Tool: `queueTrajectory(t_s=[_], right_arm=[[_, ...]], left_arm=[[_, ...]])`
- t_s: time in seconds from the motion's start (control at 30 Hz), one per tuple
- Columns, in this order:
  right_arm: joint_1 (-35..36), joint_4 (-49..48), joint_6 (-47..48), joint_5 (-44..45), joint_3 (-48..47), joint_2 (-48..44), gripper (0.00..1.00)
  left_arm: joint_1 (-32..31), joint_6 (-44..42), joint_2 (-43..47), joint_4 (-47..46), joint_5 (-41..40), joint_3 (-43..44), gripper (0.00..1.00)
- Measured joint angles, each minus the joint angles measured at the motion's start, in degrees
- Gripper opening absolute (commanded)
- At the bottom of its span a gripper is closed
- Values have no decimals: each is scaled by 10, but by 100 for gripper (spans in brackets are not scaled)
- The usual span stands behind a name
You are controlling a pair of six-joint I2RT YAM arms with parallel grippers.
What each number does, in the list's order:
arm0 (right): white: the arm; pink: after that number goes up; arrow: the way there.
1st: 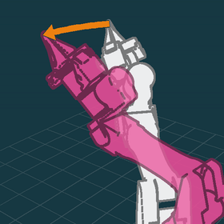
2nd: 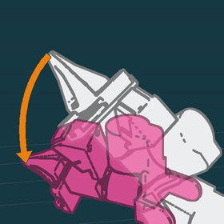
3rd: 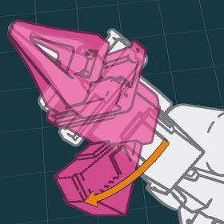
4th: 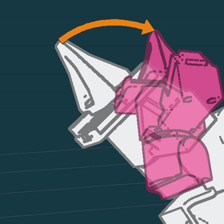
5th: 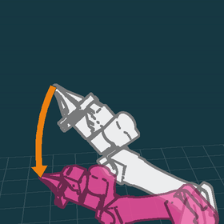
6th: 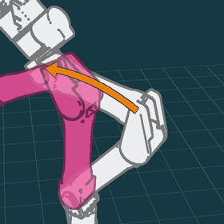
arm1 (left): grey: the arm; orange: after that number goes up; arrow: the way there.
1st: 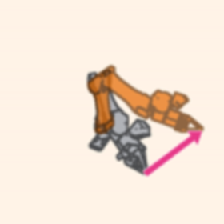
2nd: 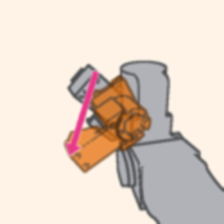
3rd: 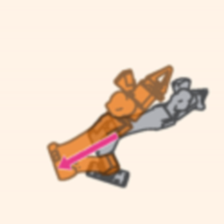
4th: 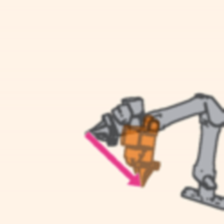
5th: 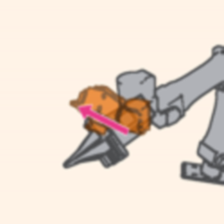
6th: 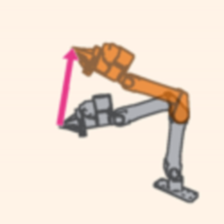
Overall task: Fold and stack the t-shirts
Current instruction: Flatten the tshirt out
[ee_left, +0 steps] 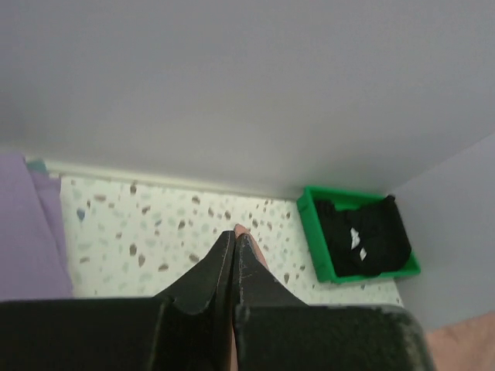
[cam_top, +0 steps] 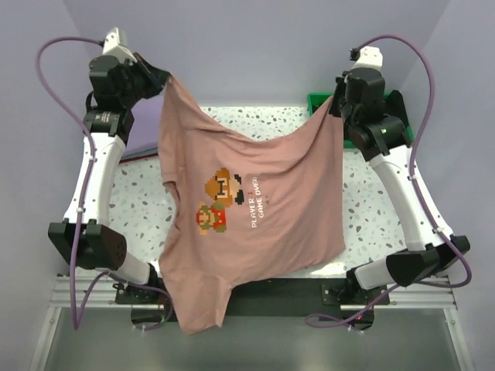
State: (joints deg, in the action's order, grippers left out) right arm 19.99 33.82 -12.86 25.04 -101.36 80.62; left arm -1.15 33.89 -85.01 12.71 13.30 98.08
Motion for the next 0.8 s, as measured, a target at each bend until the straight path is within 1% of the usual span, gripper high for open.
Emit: queueTrajectory(t_s=[0.07, 0.13, 0.23, 0.37, 0.5, 0.6, 0.8], right_arm=[[-2, 9, 2, 0, 8, 15, 0], [-4, 17, 3, 1, 9, 16, 0], [-5, 17, 3, 2, 9, -1, 0], [-5, 20, 5, 8, 7, -41, 0], [-5, 26, 16, 10, -22, -90, 0], [-5, 25, 32, 15, -62, -128, 0], [-5, 21, 65, 32, -130, -187, 0]], left_arm=[[0, -3, -22, 37, 9, -15, 0], [0, -6, -24, 67, 17, -20, 0], [0, -11, -6, 72, 19, -20, 0], [0, -27, 56, 69, 5, -20, 0], [0, -38, 137, 53, -16, -15, 0], [0, -51, 191, 37, -35, 14, 0], [0, -90, 258, 13, -79, 92, 0]])
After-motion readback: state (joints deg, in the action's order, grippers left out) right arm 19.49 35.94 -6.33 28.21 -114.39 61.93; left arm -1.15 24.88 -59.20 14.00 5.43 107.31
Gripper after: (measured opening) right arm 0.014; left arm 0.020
